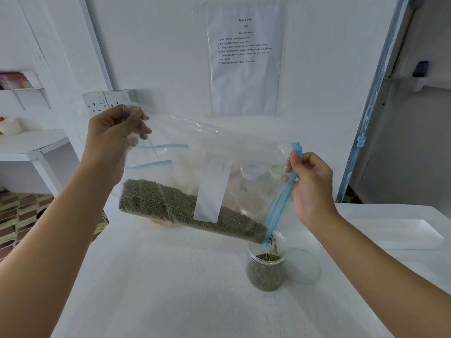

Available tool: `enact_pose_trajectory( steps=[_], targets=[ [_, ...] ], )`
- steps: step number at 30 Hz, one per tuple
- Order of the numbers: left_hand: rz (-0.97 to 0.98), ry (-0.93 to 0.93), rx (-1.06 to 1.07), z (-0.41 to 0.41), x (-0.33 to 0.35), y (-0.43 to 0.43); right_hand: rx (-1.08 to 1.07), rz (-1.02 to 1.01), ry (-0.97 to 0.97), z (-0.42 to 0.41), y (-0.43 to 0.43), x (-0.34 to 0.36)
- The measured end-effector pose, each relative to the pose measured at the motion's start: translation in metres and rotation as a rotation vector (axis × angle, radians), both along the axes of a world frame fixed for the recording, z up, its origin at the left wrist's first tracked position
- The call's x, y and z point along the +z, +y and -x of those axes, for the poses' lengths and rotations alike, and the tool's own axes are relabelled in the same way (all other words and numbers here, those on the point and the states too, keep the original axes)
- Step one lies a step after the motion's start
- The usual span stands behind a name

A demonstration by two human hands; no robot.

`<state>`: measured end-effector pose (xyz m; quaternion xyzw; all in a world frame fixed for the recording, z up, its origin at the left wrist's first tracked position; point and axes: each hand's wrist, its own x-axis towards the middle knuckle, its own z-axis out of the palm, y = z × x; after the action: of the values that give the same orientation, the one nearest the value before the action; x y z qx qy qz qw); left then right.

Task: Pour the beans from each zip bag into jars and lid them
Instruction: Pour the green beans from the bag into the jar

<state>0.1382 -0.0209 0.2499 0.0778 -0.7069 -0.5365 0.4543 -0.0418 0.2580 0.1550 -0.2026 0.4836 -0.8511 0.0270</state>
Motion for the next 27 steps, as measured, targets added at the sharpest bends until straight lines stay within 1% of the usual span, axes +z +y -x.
enact_pose_trajectory(
  steps=[21, 27],
  targets=[
    [-0.009, 0.004, -0.025, 0.0057, 0.0016, -0.0045, 0.009, 0.031, 0.009, 0.0005, -0.0012, 0.0031],
    [-0.006, 0.003, -0.005, 0.006, 0.0012, -0.0065, -0.012, 0.01, 0.007, 0.0026, -0.0032, 0.0027]
  ],
)
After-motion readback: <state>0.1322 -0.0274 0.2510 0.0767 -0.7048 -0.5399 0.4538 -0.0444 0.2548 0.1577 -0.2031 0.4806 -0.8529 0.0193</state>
